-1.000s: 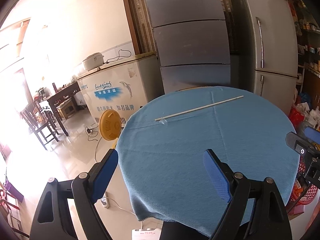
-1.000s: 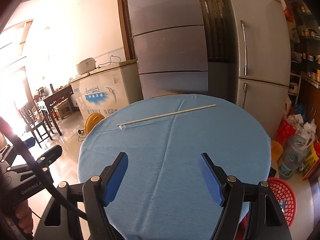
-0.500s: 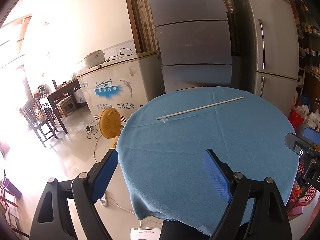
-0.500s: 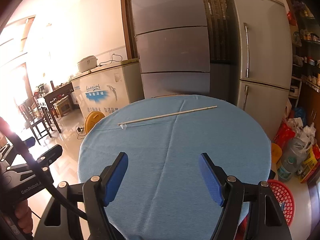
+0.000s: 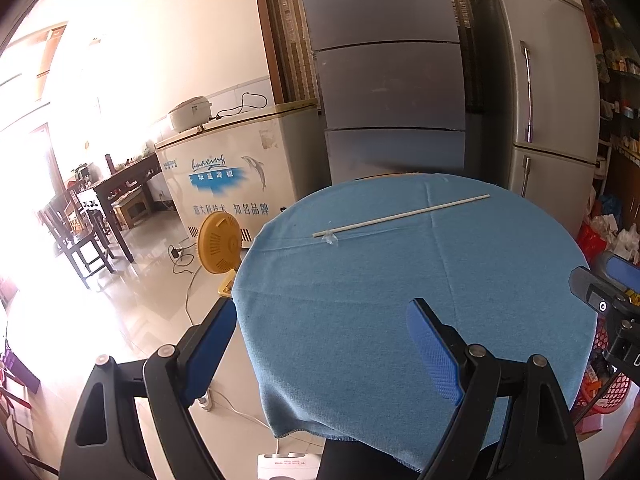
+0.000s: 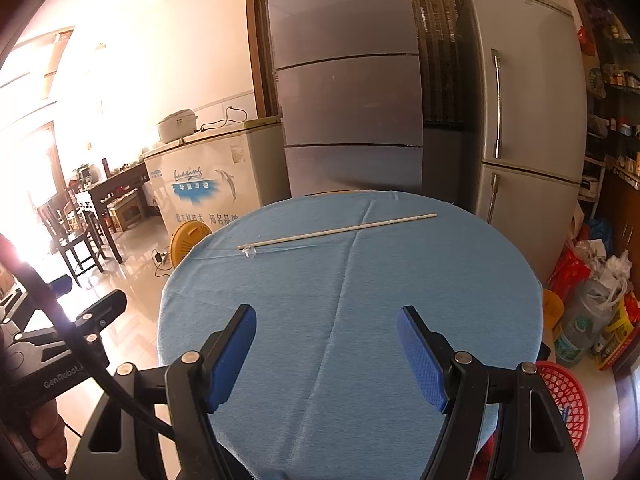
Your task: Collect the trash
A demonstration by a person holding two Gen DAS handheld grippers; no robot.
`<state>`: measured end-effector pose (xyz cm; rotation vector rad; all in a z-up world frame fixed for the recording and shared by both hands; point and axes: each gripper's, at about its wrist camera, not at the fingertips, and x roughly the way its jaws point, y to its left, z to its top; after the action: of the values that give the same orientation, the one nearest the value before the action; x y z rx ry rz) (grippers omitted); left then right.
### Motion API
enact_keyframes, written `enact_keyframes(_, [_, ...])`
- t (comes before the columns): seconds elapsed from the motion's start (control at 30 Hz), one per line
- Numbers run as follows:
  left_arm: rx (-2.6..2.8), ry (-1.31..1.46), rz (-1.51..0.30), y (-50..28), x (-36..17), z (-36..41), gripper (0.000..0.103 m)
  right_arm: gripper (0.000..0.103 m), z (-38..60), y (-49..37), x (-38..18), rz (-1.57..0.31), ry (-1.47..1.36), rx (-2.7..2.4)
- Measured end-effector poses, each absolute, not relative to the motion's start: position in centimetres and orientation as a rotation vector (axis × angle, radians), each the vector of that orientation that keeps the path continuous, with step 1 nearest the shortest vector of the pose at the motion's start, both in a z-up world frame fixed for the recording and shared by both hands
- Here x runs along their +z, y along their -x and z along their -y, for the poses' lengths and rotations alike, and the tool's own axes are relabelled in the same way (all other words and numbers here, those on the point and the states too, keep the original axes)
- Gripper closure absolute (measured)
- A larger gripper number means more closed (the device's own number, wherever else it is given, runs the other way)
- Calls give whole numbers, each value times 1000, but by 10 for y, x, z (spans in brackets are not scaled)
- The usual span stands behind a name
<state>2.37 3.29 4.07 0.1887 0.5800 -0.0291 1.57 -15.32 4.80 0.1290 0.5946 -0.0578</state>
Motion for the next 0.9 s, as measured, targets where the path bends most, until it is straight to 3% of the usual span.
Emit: enact_keyframes(0.9, [-27,-184,-596,-23,37,-35,16,27,153,-16,44,-608,-127,-66])
